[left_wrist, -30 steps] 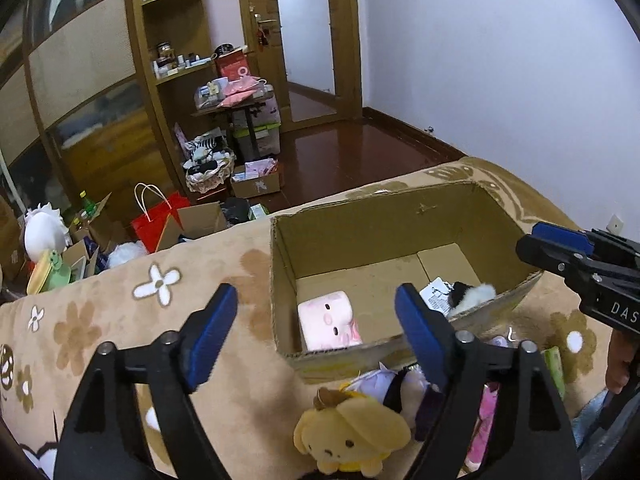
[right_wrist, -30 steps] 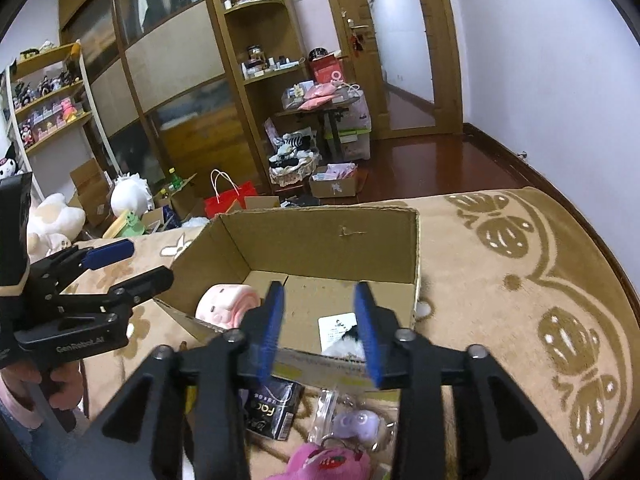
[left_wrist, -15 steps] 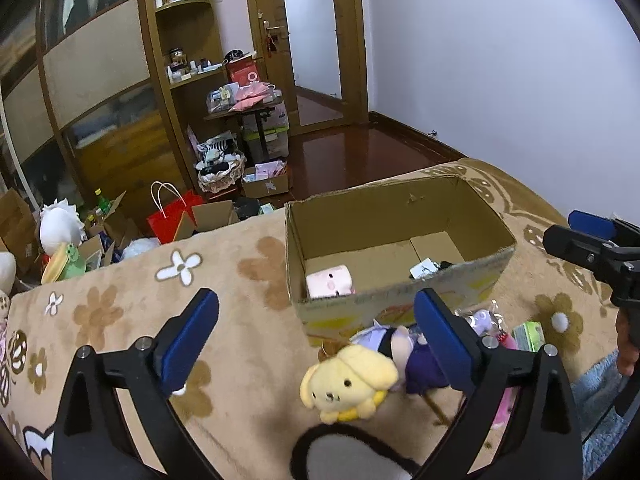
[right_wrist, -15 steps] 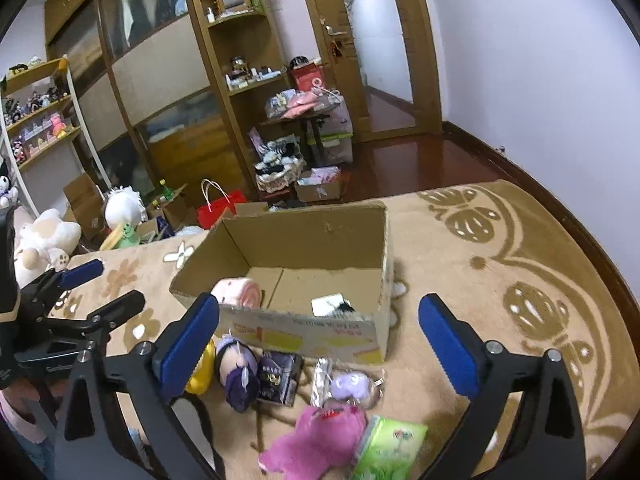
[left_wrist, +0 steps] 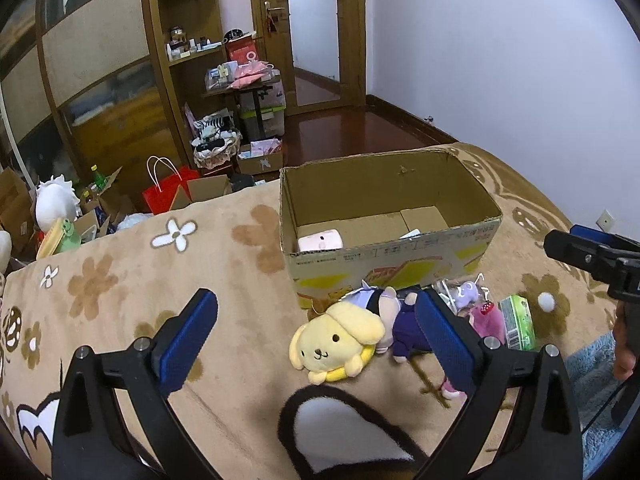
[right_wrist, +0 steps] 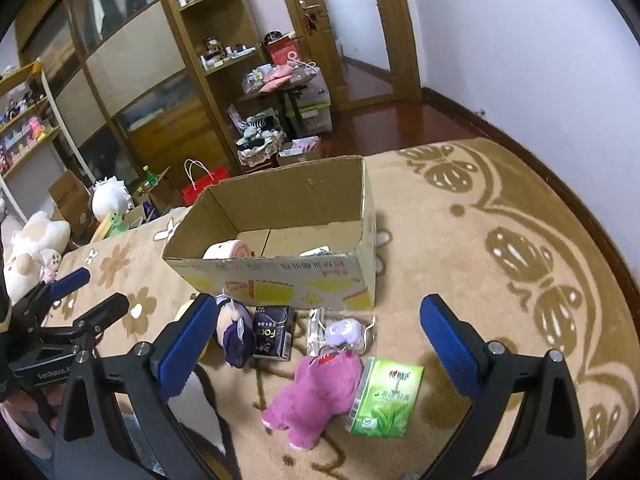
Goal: Organize soft objects
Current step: 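Lower the left tool to the yellow dog plush while the right tool lowers to the green tissue pack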
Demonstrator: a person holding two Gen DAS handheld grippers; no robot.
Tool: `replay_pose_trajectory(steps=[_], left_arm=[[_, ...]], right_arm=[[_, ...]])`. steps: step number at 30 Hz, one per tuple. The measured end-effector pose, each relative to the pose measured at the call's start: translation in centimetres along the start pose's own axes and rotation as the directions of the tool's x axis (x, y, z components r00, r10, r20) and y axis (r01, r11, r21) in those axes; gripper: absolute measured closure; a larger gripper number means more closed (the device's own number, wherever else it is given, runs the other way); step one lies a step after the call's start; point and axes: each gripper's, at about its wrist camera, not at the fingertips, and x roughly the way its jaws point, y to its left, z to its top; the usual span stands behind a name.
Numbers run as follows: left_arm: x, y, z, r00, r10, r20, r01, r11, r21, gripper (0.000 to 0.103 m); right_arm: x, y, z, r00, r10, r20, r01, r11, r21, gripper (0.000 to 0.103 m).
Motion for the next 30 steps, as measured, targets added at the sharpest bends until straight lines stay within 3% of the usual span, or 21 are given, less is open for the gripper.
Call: replay_pose_trajectory(steps=[7,16,22,30], left_arm=[[1.5,0.2,-0.6,1.0,-0.007,-0.029,0.006,1.0,-0.027,0.005],[3.4,0.4,-1.4,0.997,-0.01,-0.071,0.007,0.999,-0.032,0.005],[4.9,0.2,-1.5,0.995,-0.031,-0.096,0.028,0.999,-0.037,0.005],[7.3,-0.4,-1.9,0.989,-0.047,-0.143,0.043,0.999,-0.028,0.005]], right_arm=[[1.2,-1.5,-0.5,0.998,0.013,-0.065,-0.007,0.996,0.088,0.0],[4.3,-3.7,-1.6,0.985,-0.039,-0.17,0.069,0.983,0.171,0.002],[6.3,-5.3,-2.4,0.96,-0.103,-0.259,0.159,0.966,0.206,0.011],[8.5,-6.8,-3.5,0.934,-0.073,-0.349,0.175,0.947,0.27,0.014]])
